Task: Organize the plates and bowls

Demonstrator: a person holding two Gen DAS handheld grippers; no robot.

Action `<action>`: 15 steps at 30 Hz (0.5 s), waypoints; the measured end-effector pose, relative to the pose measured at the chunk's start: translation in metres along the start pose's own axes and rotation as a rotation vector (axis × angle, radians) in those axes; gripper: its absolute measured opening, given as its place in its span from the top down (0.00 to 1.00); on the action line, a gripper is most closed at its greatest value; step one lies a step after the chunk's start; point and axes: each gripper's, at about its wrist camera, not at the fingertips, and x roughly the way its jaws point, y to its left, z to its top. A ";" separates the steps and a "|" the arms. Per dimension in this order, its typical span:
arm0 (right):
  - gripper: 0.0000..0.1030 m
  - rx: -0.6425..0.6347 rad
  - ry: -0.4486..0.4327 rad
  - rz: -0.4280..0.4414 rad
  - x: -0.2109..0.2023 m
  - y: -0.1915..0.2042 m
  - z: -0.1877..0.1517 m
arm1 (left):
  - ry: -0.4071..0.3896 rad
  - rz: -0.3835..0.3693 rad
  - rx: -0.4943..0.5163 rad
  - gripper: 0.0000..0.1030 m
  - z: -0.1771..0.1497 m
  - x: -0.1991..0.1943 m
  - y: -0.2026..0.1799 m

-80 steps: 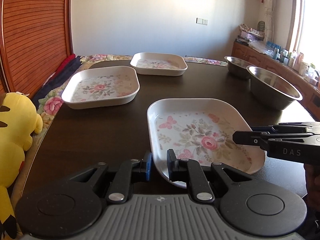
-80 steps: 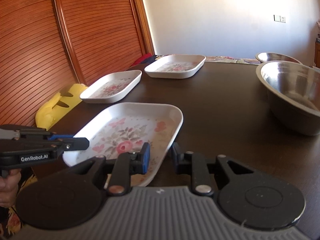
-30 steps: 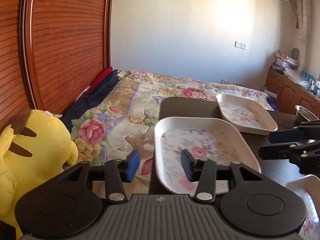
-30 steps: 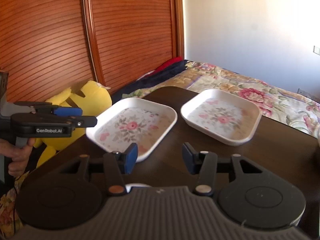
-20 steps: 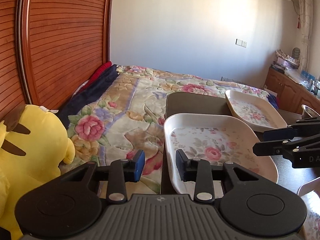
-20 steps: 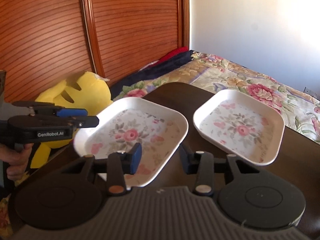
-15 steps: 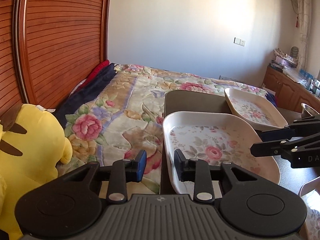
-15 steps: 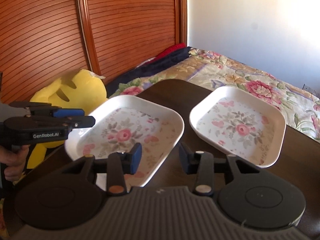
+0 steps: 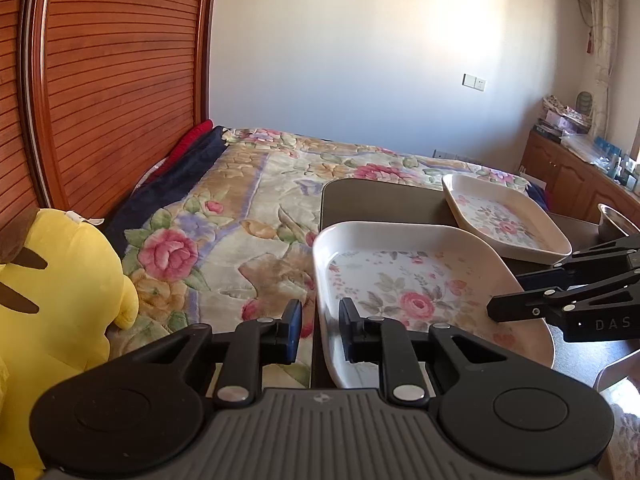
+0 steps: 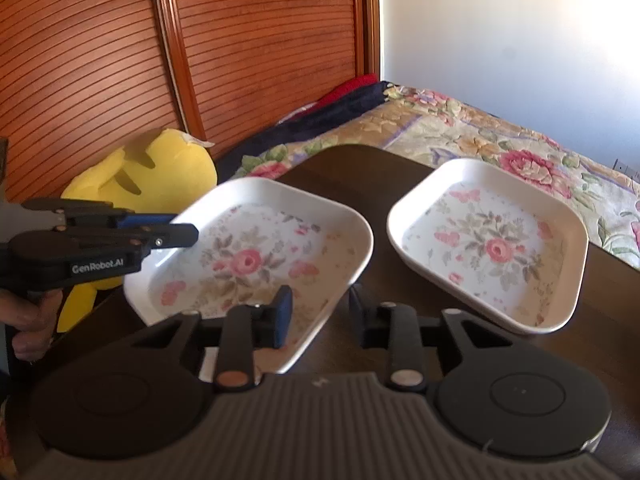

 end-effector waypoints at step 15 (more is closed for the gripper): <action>0.81 0.010 0.009 0.003 0.002 -0.003 -0.001 | 0.026 -0.030 -0.025 0.81 -0.001 -0.007 -0.008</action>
